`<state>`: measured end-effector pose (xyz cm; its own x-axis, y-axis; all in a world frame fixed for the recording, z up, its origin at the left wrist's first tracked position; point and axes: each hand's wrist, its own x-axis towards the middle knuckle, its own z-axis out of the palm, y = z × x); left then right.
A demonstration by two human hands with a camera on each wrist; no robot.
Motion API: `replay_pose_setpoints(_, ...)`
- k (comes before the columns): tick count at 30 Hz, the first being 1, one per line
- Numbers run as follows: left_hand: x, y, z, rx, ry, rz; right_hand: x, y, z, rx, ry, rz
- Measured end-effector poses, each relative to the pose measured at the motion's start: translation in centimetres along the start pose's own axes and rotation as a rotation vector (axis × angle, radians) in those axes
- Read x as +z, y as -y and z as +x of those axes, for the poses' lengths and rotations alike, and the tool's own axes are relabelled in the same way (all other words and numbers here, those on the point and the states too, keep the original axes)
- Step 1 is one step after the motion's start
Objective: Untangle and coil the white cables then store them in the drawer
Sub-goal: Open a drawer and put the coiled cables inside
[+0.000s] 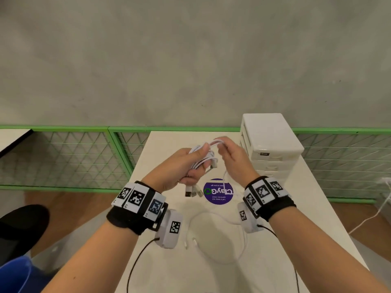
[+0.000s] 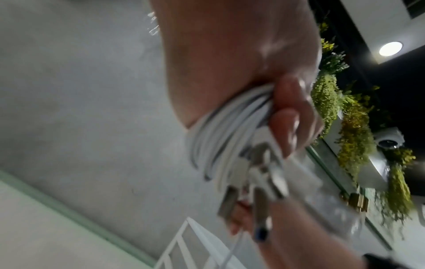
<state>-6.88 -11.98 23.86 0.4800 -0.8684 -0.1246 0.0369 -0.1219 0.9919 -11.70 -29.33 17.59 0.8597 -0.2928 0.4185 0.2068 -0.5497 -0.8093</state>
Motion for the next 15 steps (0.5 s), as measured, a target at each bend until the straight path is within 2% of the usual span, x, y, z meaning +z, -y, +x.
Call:
replay_pose_setpoints(2,0.1,0.2,0.3,0.064,0.026,-0.177,1.2,-1.3,-1.1,0.065,0.122,-0.058)
replay_pose_setpoints(5,0.3,0.0,0.9,0.149,-0.016,-0.376,3.3,-2.0,-3.0,0.128,0.208,-0.021)
replay_pose_setpoints(8,0.7,-0.1,1.5,0.266,-0.090,-0.597,4.6,-1.2,-3.9,0.196,0.321,-0.026)
replay_pose_setpoints(10,0.7,-0.1,2.0,0.328,-0.193,-0.701,4.9,-0.8,-4.4,0.203,0.433,-0.078)
replay_pose_setpoints(12,0.4,-0.1,2.6,0.392,-0.356,-0.628,4.9,-0.6,-5.0,0.183,0.528,-0.125)
replay_pose_setpoints(15,-0.8,0.6,3.0,0.481,-0.573,-0.207,4.5,-0.3,-5.6,0.172,0.549,-0.092)
